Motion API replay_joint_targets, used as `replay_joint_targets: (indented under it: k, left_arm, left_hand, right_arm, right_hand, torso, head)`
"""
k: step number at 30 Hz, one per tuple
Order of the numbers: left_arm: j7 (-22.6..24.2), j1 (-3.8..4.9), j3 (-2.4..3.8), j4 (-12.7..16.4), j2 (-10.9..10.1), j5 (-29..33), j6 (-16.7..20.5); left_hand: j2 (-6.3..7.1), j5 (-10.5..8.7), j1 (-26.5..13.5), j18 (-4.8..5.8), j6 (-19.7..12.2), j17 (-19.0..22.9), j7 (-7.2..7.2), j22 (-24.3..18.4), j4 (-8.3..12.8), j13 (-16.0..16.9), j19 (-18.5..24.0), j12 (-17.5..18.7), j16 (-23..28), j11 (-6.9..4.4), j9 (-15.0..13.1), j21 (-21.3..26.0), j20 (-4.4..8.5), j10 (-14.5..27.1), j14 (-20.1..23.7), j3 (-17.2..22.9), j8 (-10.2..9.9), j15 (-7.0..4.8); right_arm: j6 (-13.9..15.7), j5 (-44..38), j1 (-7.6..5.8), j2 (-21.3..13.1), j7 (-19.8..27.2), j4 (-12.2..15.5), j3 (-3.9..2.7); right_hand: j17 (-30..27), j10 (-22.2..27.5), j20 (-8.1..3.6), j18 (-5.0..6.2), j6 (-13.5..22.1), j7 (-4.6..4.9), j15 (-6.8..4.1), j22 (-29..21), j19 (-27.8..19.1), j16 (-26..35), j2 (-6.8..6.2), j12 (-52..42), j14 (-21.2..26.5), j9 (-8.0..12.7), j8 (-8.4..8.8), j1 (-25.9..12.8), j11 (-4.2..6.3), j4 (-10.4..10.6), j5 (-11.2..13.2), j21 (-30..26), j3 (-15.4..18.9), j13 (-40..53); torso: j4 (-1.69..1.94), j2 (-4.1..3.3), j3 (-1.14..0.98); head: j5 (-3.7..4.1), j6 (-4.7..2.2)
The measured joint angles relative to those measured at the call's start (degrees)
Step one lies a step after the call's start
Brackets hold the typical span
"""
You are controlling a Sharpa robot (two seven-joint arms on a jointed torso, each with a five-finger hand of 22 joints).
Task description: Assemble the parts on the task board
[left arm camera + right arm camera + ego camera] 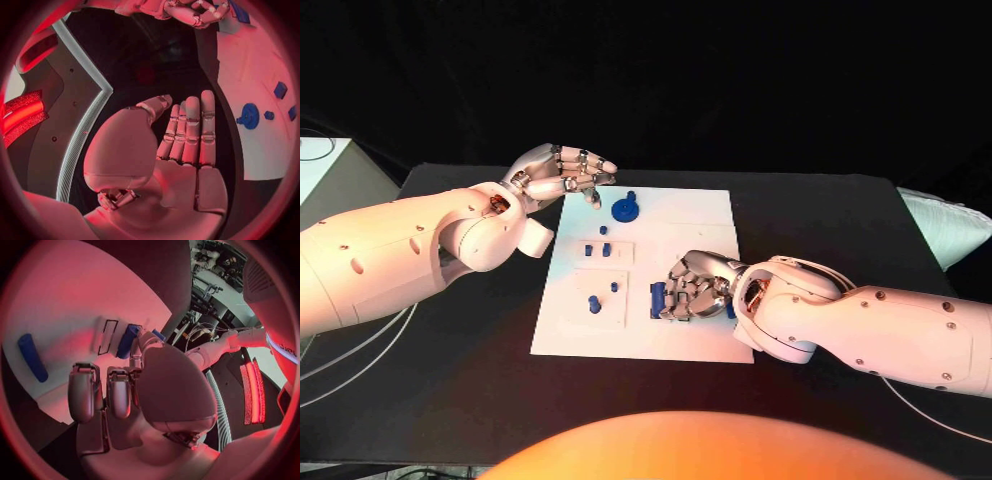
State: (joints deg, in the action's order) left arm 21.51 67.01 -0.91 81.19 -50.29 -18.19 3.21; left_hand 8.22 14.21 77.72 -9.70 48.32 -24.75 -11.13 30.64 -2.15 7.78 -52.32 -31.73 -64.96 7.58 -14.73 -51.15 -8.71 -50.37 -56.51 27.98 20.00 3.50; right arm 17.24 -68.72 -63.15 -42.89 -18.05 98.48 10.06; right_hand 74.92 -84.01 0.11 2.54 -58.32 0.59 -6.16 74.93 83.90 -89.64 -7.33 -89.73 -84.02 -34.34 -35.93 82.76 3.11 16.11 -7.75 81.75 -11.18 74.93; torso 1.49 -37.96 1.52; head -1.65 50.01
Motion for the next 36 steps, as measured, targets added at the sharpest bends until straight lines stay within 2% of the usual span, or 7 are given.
replay_joint_targets:
  k: [7,14,17,20,29,32,36]
  left_arm:
    - [-0.1,0.00,-0.02,0.0,0.0,0.0,-0.2]
    - [-0.2,0.00,-0.04,0.0,-0.1,0.0,-0.3]
    - [-0.3,0.00,-0.05,0.0,-0.1,0.0,-0.3]
    - [-0.3,0.00,-0.05,0.0,-0.1,0.0,-0.3]
    - [-0.4,0.00,-0.07,0.0,-0.2,0.0,-0.4]
    - [-0.4,0.00,-0.08,0.0,-0.2,0.0,-0.4]
    - [-0.4,0.00,-0.09,0.0,-0.2,0.0,-0.4]
  left_hand:
    - [0.00,0.00,0.0,0.00,0.0,0.0,0.00,0.0,0.0,0.0,0.0,0.0,0.0,0.00,0.0,0.0,0.00,0.0,0.0,0.0,0.0,0.00]
    - [0.00,0.00,0.0,0.00,0.0,0.0,0.00,0.0,0.0,0.0,0.0,0.0,0.0,0.00,0.0,0.0,0.00,0.0,0.0,0.0,0.0,0.00]
    - [0.00,0.00,0.0,0.00,0.0,0.0,0.00,0.0,0.0,0.0,0.0,0.0,0.0,0.00,0.0,0.2,0.00,0.0,0.0,0.0,0.0,0.00]
    - [0.00,0.00,0.0,0.00,0.0,0.0,0.00,0.0,0.0,0.0,0.0,0.0,0.0,0.00,0.0,0.2,0.00,0.0,0.0,0.0,0.0,0.00]
    - [0.00,0.00,0.0,0.00,0.0,0.0,0.00,0.0,0.0,0.0,0.0,0.0,0.0,0.00,0.0,0.2,0.00,0.0,0.0,0.0,0.0,0.00]
    - [0.00,0.00,0.0,0.00,0.0,0.0,0.00,-0.1,0.0,0.0,0.0,0.0,0.0,0.00,0.0,0.2,0.00,0.0,0.0,0.0,0.0,0.00]
    - [0.00,0.00,0.0,0.00,0.0,0.0,0.00,-0.1,0.0,0.0,0.0,0.0,0.0,0.00,0.0,0.2,0.00,0.0,0.0,0.0,0.0,0.00]
  right_arm:
    - [-0.7,-0.5,0.19,0.0,0.0,-0.1,0.00]
    - [-1.7,-0.4,0.24,-0.2,0.2,0.2,-0.03]
    - [-2.0,-0.3,0.28,-0.6,0.2,0.3,-0.03]
    - [-2.1,-0.3,0.33,-1.1,0.3,0.6,-0.03]
    - [-0.9,0.7,0.38,-4.3,1.6,2.4,-0.03]
    - [0.1,2.1,0.26,-6.3,3.1,3.5,-0.06]
    - [1.7,4.7,-0.49,-9.2,5.7,4.5,-0.15]
  right_hand:
    - [0.0,0.0,0.00,0.01,0.1,0.09,0.00,0.0,0.0,0.0,-0.25,0.0,0.0,0.1,0.01,-0.1,0.00,0.3,0.0,0.0,-0.6,0.0]
    - [0.0,0.0,0.00,0.01,0.1,0.12,0.00,0.0,0.0,0.0,-2.64,0.0,0.0,0.3,-0.46,-2.5,0.00,0.4,0.0,-0.8,-1.0,0.0]
    - [0.0,0.0,0.00,0.02,0.3,0.32,0.00,0.0,0.0,0.0,-3.70,0.0,0.0,0.2,-0.90,-3.6,0.00,0.4,1.8,-1.1,-0.4,0.0]
    - [0.0,0.0,0.00,0.02,0.3,0.32,0.00,0.0,0.0,0.0,-3.61,0.0,0.0,0.1,-1.10,-4.6,0.00,0.4,3.1,-1.1,0.0,0.0]
    - [0.0,0.0,0.00,0.02,0.7,0.73,0.00,0.0,0.0,0.0,-3.60,0.1,0.0,0.1,-1.10,-4.6,0.00,0.2,3.1,-1.9,0.1,0.0]
    - [0.0,0.0,0.00,0.02,1.4,0.93,0.00,0.0,0.0,0.2,-3.60,0.6,0.0,0.3,-1.03,-4.6,-0.04,0.2,2.0,-2.6,0.1,0.0]
    - [0.0,0.1,0.32,0.02,4.1,2.28,0.82,0.0,0.2,0.2,-3.19,0.9,0.1,2.0,2.07,-5.0,-1.64,0.2,0.7,-2.9,0.1,0.0]
  torso:
    - [0.01,0.01,-0.01]
    - [0.04,0.01,-0.01]
    - [0.04,0.01,0.00]
    - [0.04,0.01,0.00]
    - [0.02,0.01,0.00]
    - [0.01,0.01,0.00]
    - [-0.05,0.05,0.02]
  head:
    - [0.00,0.00]
    - [0.00,0.00]
    - [-0.02,0.00]
    - [-0.03,0.00]
    - [-0.01,0.00]
    - [0.04,0.00]
    - [0.24,0.00]
